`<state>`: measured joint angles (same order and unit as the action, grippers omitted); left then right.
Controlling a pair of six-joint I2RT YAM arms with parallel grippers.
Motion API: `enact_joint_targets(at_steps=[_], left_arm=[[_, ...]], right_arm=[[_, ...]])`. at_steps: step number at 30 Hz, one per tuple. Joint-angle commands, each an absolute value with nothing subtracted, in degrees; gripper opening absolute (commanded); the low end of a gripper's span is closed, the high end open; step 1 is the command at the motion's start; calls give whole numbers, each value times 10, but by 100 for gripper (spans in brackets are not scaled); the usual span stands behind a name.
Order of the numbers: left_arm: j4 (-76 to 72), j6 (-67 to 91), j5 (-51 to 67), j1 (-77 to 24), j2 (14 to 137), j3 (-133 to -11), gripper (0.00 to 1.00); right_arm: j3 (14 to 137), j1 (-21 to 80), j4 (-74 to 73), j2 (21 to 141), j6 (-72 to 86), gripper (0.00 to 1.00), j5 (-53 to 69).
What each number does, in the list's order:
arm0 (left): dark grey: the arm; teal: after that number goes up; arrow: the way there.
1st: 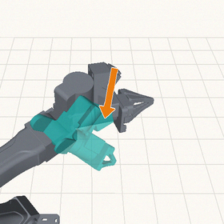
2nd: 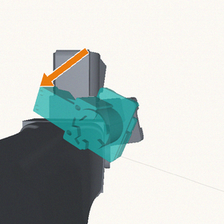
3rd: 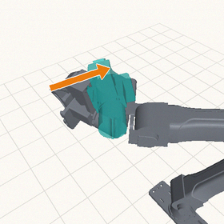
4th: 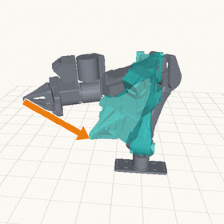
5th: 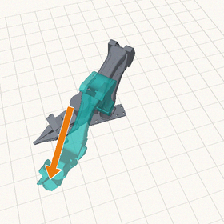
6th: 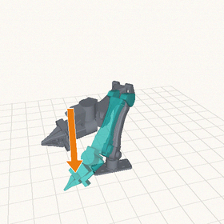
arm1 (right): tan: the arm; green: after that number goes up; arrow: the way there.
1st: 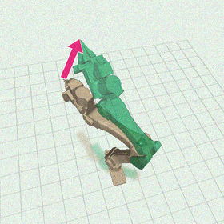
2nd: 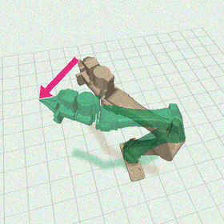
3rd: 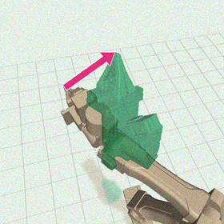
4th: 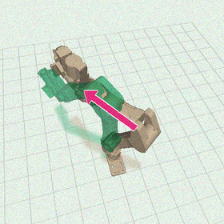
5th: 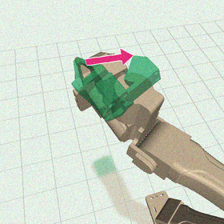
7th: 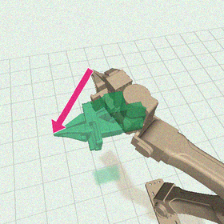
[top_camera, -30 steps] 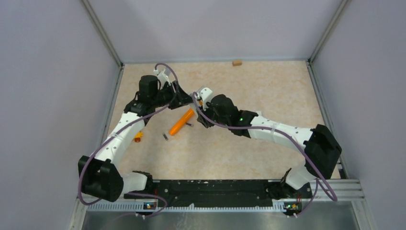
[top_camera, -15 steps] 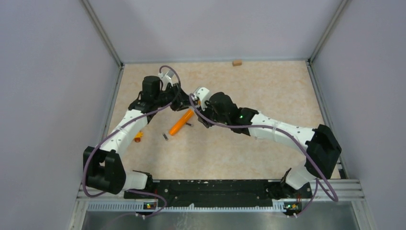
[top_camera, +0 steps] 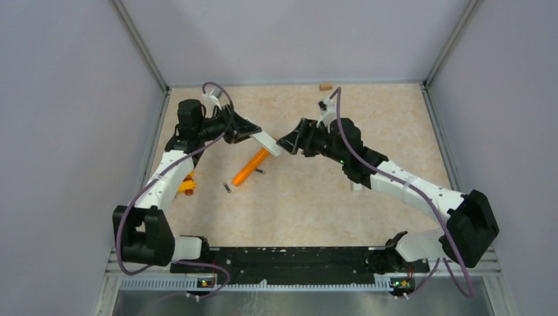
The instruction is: Load the batteries into the remote control
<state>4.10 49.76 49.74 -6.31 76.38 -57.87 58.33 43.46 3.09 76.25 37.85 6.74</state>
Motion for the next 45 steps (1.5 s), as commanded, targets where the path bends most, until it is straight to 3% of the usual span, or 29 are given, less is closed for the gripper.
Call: enact_joint_targets(at_steps=[1, 12, 21, 32, 35, 45], left_arm=[[-74, 565, 543, -60, 725, -583, 0], [-159, 648, 561, -60, 693, -565, 0], [-186, 676, 567, -61, 685, -558, 0], [-204, 732, 576, -60, 671, -559, 0], [-212, 765, 573, -58, 664, -559, 0], [-290, 838, 567, -49, 650, -552, 0]], right_arm=[[531, 440, 212, 743, 595, 73, 75], [476, 440, 448, 788, 743, 69, 104], [493, 446, 469, 819, 751, 67, 115], [477, 447, 448, 813, 692, 30, 122], [459, 446, 457, 796, 664, 24, 127], [405, 445, 453, 745, 631, 29, 129]])
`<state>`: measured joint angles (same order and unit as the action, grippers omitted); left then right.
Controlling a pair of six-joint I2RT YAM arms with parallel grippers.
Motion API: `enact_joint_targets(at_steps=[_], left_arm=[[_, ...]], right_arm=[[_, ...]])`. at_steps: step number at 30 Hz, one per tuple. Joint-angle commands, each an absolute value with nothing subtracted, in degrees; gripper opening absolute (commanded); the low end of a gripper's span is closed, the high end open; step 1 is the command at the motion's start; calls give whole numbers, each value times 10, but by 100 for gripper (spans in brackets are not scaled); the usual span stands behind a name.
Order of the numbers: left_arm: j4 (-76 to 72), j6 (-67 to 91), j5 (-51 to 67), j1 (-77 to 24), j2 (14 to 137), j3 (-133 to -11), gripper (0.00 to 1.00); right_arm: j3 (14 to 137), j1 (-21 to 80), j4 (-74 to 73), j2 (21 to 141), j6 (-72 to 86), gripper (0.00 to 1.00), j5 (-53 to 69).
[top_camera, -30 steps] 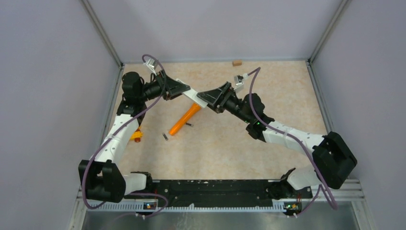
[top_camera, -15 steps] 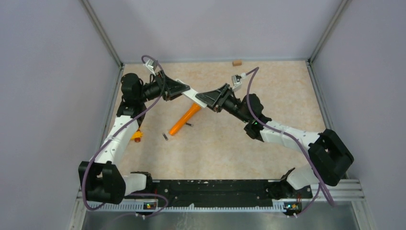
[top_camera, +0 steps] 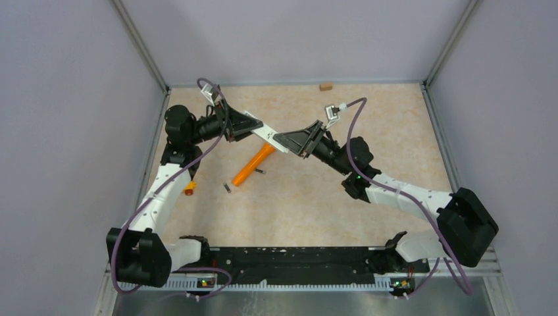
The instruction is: Load the batteries into the remote control
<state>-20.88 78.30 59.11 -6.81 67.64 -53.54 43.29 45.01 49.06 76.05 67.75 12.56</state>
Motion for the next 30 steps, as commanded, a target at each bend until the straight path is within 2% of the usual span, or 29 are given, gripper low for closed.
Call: enact_joint_targets(at_steps=[1, 6, 9, 13, 21, 30], left_arm=[[-292, 837, 568, -49, 652, -552, 0], [-273, 797, 567, -50, 653, -546, 0], [-247, 754, 564, -50, 656, -540, 0], [-208, 709, 559, -50, 662, -538, 0], [-86, 604, 532, -49, 668, -569, 0], [-31, 548, 508, -50, 670, -582, 0]], right_arm=[[408, 444, 443, 746, 635, 33, 126], [446, 444, 359, 756, 674, 57, 108], [474, 444, 303, 763, 679, 61, 104], [487, 442, 287, 765, 687, 61, 103], [487, 436, 275, 750, 738, 55, 138], [496, 435, 234, 719, 758, 45, 151]])
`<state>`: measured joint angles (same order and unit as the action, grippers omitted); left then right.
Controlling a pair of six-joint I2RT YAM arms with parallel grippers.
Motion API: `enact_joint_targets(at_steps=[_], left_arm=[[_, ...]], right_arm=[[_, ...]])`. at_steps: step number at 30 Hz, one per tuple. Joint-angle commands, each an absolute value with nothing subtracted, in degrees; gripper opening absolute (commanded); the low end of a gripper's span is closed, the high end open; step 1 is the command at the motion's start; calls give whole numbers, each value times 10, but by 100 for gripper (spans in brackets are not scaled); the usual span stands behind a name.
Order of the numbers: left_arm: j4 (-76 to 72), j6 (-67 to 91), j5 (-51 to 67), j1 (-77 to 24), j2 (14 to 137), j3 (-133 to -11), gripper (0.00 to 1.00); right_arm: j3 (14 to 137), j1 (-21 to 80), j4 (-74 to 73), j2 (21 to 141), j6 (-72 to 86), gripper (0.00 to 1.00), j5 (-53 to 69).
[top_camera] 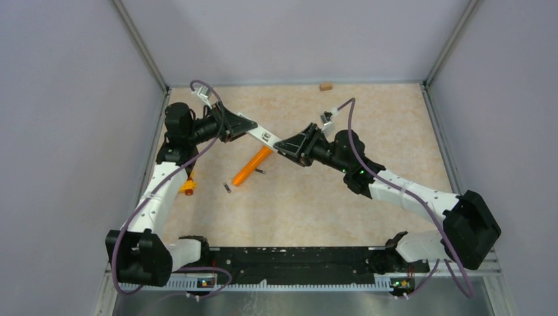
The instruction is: Load the batteries into the remote control
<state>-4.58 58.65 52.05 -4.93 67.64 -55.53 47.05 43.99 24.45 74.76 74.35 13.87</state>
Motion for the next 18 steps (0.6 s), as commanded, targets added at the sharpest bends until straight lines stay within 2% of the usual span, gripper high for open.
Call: enact_joint_targets(at_steps=[1, 5, 13, 18], left_arm=[[-30, 546, 509, -50, 672, -582, 0], [-20, 532, 508, -49, 678, -584, 0], [40, 470, 500, -50, 684, -594, 0], [137, 361, 476, -50, 688, -613, 0]], right_arm=[[496, 435, 231, 718, 758, 44, 151], [494, 435, 227, 714, 752, 35, 144], [489, 435, 219, 709, 720, 2, 138], [486, 429, 187, 691, 636, 0, 120]])
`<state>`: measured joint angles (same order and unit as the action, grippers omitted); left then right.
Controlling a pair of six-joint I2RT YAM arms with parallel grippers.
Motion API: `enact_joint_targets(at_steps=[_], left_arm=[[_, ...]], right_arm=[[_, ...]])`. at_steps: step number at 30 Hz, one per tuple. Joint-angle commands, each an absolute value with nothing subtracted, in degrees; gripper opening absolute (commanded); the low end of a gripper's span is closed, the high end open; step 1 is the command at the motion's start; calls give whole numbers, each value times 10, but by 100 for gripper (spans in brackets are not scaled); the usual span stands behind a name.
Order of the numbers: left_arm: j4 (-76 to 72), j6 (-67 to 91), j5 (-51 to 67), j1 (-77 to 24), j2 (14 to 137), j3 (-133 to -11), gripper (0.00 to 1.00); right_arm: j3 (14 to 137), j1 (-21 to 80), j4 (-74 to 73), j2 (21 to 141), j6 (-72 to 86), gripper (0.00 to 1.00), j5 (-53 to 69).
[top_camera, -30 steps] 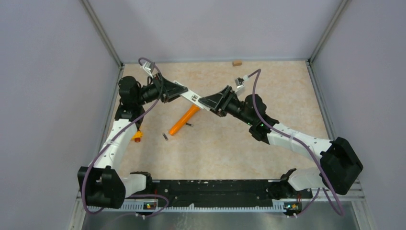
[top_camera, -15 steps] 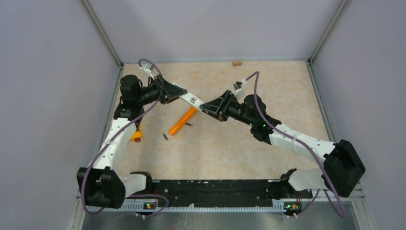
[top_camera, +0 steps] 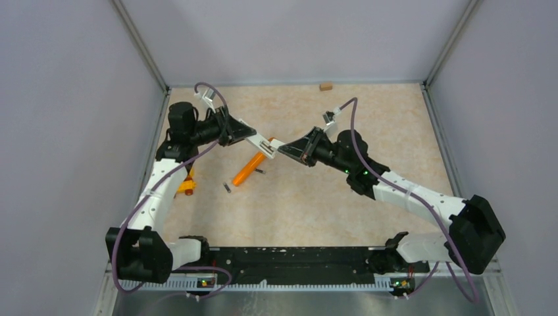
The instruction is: Load the batteries into the remote control
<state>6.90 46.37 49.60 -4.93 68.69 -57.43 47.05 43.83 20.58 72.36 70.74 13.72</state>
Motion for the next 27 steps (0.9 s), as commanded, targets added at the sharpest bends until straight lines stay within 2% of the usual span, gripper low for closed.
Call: enact_joint_targets(at_steps=[1, 5, 9, 20, 22, 24, 27], left_arm=[[161, 338, 462, -49, 686, -615, 0], [220, 292, 397, -49, 674, -612, 0], [218, 293, 398, -49, 670, -600, 0], [228, 270, 413, -50, 656, -601, 0], [230, 266, 419, -50, 654, -601, 0], [231, 262, 421, -50, 652, -601, 0], [229, 260, 421, -49, 648, -602, 0]], right_arm=[[483, 427, 166, 686, 617, 0, 113], [459, 413, 89, 686, 556, 0, 86], [447, 403, 39, 733, 495, 0, 72], [419, 396, 47, 868, 432, 1, 107], [421, 396, 31, 881, 430, 6, 98], [427, 397, 5, 887, 429, 17, 73], [434, 396, -36, 886, 427, 27, 37]])
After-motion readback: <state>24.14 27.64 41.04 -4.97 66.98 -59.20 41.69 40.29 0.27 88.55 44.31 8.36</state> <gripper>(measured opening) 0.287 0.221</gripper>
